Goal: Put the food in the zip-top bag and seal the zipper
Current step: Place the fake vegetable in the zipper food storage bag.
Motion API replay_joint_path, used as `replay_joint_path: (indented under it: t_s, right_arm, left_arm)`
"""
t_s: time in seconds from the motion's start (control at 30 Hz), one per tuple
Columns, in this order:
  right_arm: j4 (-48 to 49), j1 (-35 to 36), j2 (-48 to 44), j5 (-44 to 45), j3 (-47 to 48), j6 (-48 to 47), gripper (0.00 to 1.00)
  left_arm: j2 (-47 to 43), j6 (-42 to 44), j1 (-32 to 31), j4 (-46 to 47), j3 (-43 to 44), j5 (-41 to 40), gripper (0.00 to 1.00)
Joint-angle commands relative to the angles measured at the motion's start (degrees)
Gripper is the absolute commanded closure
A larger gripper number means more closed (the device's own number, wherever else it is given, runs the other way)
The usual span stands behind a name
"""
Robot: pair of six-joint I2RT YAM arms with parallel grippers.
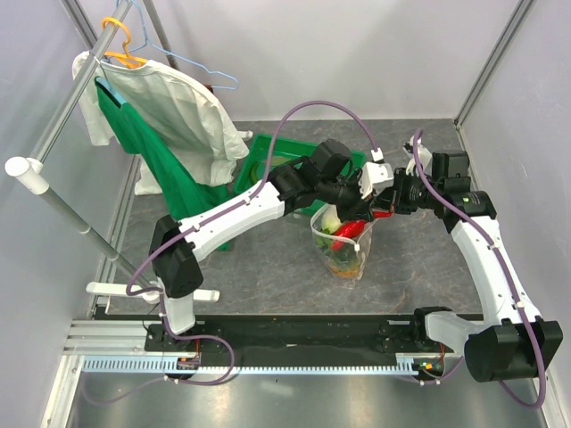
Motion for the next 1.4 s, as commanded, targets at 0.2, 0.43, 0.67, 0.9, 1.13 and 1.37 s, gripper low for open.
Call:
replay_joint_path:
  t_s: [0.2, 0.43, 0.67, 0.9, 1.13, 1.37]
  right_arm:
    - [2.6, -0.3, 0.0, -0.1, 2.5, 0.2, 1.0]
    - [3.5, -0.3, 0.0, -0.1, 2.1, 1.0, 1.0]
    - [3.5, -0.5, -0.2, 0.4, 2.0, 0.7, 1.0]
    - [4.1, -0.5, 0.5, 0.6, 1.5, 0.6, 1.0]
    - [4.1, -0.7, 0.6, 0.9, 1.5, 0.4, 1.0]
    - [5.1, -0.8, 0.6, 0.3, 1.3, 0.6, 1.0]
  left_arm:
    - [-7.0, -18.4, 3.2, 4.4, -2.5, -11.8, 0.98]
    - [-4.8, -28.8, 1.6, 5.8, -0.4, -25.0, 0.98]
    - [-3.2, -28.3, -0.7, 0.5, 1.0, -38.5, 0.98]
    - [-5.7, -28.0, -2.7, 1.9, -3.1, -38.5, 0.94]
    - [-9.3, -27.4, -4.3, 0.4, -5.5, -34.8, 0.75]
    - [-4.6, -29.5, -4.5, -7.6, -0.6, -36.7, 0.84]
